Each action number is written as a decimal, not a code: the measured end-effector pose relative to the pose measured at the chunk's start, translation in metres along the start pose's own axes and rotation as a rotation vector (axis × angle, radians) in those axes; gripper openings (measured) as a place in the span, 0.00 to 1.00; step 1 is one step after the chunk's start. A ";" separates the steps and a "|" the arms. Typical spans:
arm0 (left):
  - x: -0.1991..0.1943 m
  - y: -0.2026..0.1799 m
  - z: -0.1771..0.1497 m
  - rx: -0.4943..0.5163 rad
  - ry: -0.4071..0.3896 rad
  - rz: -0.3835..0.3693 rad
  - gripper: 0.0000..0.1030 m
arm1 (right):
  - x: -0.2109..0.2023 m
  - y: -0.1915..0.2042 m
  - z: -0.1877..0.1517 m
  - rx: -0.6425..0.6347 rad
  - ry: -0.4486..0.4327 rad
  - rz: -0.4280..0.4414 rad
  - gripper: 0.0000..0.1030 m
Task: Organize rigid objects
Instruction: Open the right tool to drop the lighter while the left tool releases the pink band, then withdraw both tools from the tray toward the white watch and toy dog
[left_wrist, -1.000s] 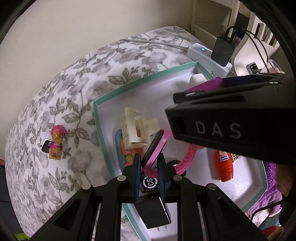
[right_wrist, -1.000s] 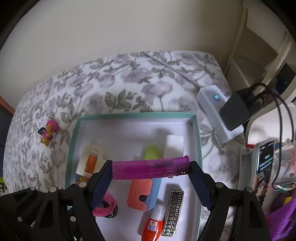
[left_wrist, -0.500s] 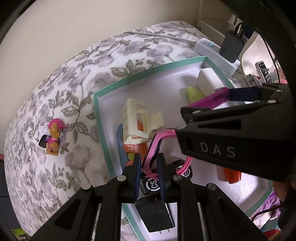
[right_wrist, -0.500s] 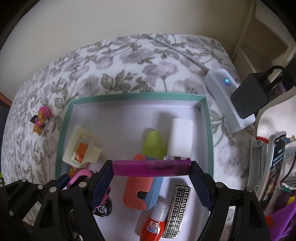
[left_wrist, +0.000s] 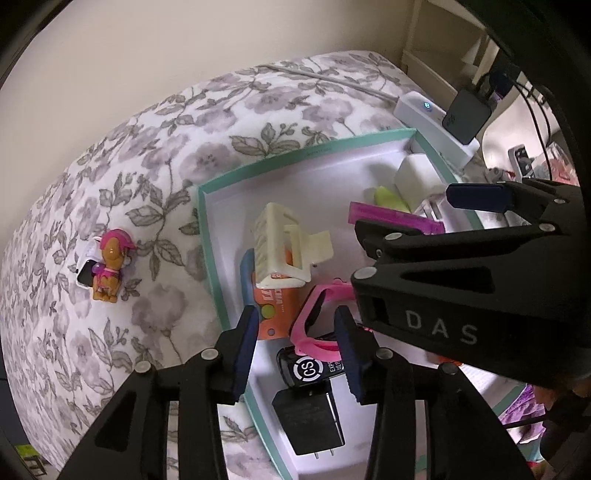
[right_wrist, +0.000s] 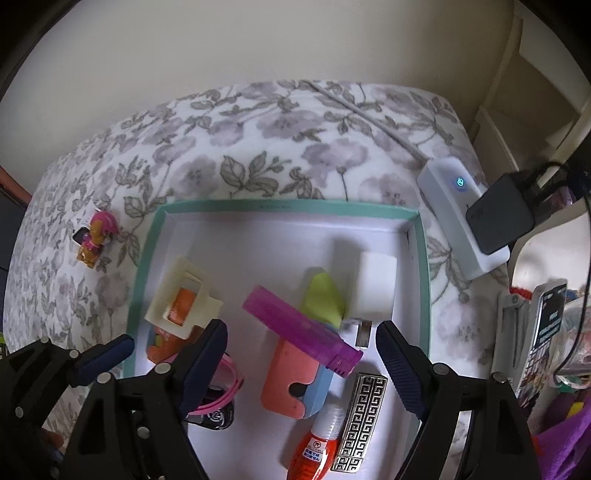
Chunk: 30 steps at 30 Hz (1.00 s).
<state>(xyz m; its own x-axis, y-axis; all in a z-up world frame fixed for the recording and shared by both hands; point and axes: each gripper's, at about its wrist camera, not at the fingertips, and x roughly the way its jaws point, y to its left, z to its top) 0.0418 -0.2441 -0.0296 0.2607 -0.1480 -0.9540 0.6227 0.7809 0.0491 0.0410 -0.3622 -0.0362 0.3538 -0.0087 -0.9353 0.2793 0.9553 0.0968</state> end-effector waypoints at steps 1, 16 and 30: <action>-0.003 0.002 0.001 -0.006 -0.005 -0.004 0.43 | -0.004 0.000 0.001 0.005 -0.015 -0.002 0.83; -0.048 0.090 0.013 -0.275 -0.118 0.032 0.53 | -0.053 0.011 0.013 0.015 -0.160 -0.024 0.83; -0.055 0.188 -0.002 -0.541 -0.140 0.100 0.75 | -0.039 0.058 0.018 -0.083 -0.151 -0.029 0.95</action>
<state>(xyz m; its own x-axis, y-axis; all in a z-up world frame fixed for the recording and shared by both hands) 0.1433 -0.0881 0.0320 0.4170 -0.1077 -0.9025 0.1332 0.9895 -0.0566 0.0595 -0.3116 0.0119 0.4787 -0.0751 -0.8748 0.2187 0.9751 0.0359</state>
